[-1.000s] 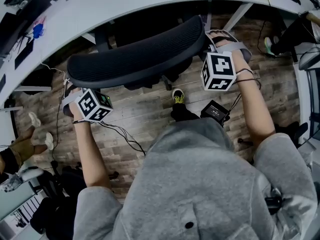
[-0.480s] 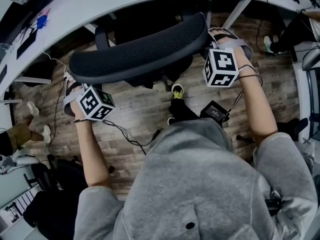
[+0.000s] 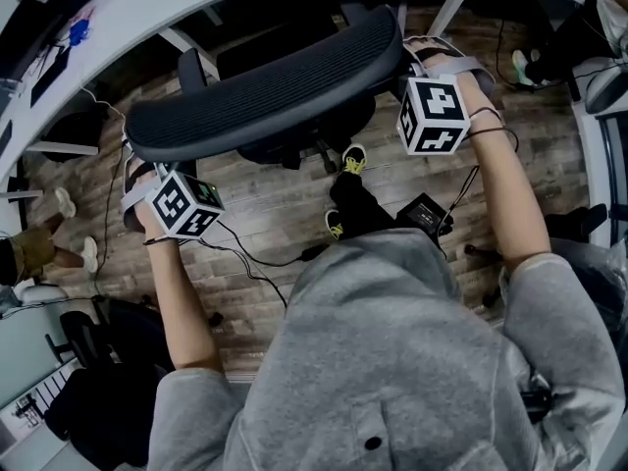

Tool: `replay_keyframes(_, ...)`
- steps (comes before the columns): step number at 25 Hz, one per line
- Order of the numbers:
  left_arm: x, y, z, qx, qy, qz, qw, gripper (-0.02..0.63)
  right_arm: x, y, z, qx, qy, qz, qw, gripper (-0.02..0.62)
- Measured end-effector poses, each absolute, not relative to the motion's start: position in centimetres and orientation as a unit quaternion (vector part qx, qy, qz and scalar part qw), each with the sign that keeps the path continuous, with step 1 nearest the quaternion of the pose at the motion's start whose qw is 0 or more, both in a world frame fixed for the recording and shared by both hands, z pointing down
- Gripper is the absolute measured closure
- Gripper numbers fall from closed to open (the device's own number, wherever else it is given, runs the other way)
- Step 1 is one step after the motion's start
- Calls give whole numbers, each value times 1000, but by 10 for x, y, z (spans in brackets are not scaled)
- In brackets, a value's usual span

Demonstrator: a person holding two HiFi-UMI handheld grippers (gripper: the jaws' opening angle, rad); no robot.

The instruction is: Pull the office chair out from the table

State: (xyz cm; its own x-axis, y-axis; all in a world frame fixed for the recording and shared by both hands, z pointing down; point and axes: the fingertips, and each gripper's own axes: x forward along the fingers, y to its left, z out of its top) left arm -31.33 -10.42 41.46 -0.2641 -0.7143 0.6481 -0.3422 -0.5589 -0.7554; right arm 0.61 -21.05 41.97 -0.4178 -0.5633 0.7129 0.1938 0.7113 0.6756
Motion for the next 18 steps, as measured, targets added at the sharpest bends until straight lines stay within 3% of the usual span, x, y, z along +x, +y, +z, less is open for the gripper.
replay_keyframes(18, -283, -26, 415, -585, 450, -661, 136, 436, 34, -141, 420, 114, -764, -365, 520, 465)
